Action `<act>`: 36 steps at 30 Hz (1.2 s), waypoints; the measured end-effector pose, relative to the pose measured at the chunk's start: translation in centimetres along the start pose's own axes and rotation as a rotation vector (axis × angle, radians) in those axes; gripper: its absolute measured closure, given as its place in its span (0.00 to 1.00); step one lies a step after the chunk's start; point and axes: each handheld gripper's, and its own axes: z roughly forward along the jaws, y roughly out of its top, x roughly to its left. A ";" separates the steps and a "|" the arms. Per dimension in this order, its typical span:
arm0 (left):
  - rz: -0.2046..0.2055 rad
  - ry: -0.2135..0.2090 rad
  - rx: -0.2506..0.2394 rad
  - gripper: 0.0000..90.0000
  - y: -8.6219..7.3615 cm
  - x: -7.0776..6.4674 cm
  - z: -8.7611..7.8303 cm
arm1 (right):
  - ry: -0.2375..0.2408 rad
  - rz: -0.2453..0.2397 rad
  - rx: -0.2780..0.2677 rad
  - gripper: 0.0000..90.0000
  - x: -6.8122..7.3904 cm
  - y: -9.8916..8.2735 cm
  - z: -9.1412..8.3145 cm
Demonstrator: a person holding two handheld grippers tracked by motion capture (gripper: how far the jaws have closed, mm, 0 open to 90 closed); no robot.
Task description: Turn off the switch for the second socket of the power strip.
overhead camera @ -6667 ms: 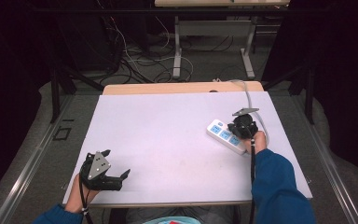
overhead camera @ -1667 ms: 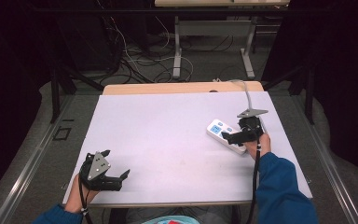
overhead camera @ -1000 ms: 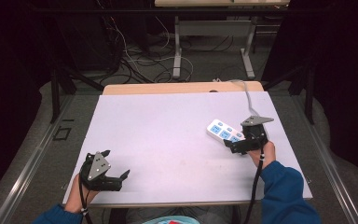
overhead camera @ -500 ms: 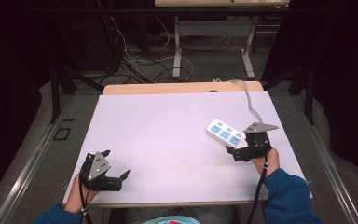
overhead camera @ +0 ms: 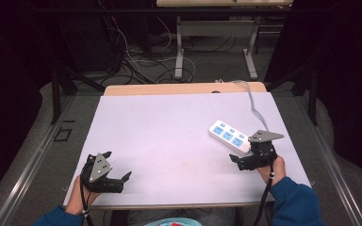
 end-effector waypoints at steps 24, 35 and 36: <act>0.000 -0.002 0.001 0.04 0.0 0.0 0.1 | 0.019 -0.023 0.023 0.00 1.1 -1.6 -1.2; 0.001 -0.003 0.003 0.04 0.0 0.0 0.0 | 0.020 -0.034 0.020 0.00 1.4 -2.1 -1.3; 0.000 -0.003 0.003 0.04 0.0 0.0 0.0 | 0.019 -0.024 0.026 0.00 1.5 -2.1 -1.4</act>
